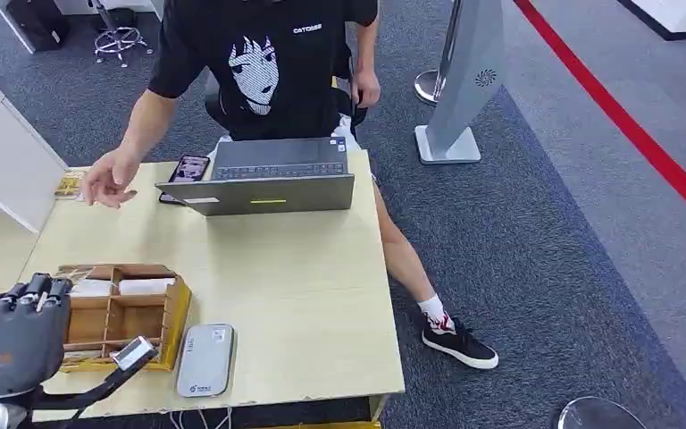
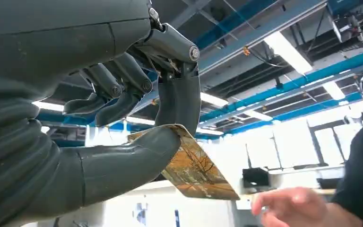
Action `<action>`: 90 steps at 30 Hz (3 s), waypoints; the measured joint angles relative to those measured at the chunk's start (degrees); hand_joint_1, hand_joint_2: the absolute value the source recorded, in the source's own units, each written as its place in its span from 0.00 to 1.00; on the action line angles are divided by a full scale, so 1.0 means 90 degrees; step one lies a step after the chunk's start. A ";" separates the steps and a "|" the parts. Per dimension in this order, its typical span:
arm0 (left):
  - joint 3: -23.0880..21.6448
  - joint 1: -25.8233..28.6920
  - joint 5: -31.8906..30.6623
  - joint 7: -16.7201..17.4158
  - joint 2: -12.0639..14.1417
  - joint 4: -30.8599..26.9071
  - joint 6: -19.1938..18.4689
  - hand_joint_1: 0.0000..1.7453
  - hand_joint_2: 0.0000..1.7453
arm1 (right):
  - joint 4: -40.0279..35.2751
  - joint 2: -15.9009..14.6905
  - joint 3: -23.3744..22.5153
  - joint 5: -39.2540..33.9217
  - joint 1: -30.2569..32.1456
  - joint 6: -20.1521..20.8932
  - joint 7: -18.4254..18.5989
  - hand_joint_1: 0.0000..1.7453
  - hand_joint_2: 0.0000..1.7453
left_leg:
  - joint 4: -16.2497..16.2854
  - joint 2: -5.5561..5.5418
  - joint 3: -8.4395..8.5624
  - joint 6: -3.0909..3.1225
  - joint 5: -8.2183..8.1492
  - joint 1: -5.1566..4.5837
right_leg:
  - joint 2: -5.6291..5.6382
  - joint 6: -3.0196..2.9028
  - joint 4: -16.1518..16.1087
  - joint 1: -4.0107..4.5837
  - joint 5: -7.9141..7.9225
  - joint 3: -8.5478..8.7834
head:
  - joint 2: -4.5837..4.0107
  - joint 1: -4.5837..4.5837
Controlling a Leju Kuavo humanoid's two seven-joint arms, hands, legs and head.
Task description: Pass the card to the sensor for recognition and then transmit it.
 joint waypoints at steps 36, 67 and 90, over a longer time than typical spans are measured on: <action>0.0244 0.0507 0.0069 -0.0163 -0.0796 -0.1853 0.1980 0.00 1.00 | 0.0000 -0.0024 0.0022 -0.0012 -0.0005 -0.0184 0.0202 0.00 1.00 | 0.0001 0.0007 -0.0005 0.0012 -0.0009 -0.0010 | 0.0009 0.0005 -0.0007 -0.0010 -0.0002 -0.0002 | 0.0000 0.0007; 0.6277 0.0155 0.8182 -0.3315 -0.2518 0.3469 -0.5819 0.00 1.00 | 0.0000 0.0240 -0.0656 -0.0612 -0.0064 -0.0626 0.0204 0.00 1.00 | -0.0003 0.0005 0.0003 0.0014 -0.0010 -0.0010 | 0.0004 0.0010 -0.0004 -0.0011 -0.0009 0.0005 | 0.0000 0.0000; 0.8360 -0.0873 0.8278 -0.2765 -0.1255 0.8555 -0.4426 0.04 1.00 | 0.0000 0.0240 -0.0656 -0.0400 -0.0069 -0.0481 0.0352 0.00 1.00 | -0.0003 0.0002 0.0002 0.0014 -0.0010 -0.0012 | 0.0001 0.0011 -0.0004 -0.0014 -0.0009 0.0005 | 0.0000 0.0010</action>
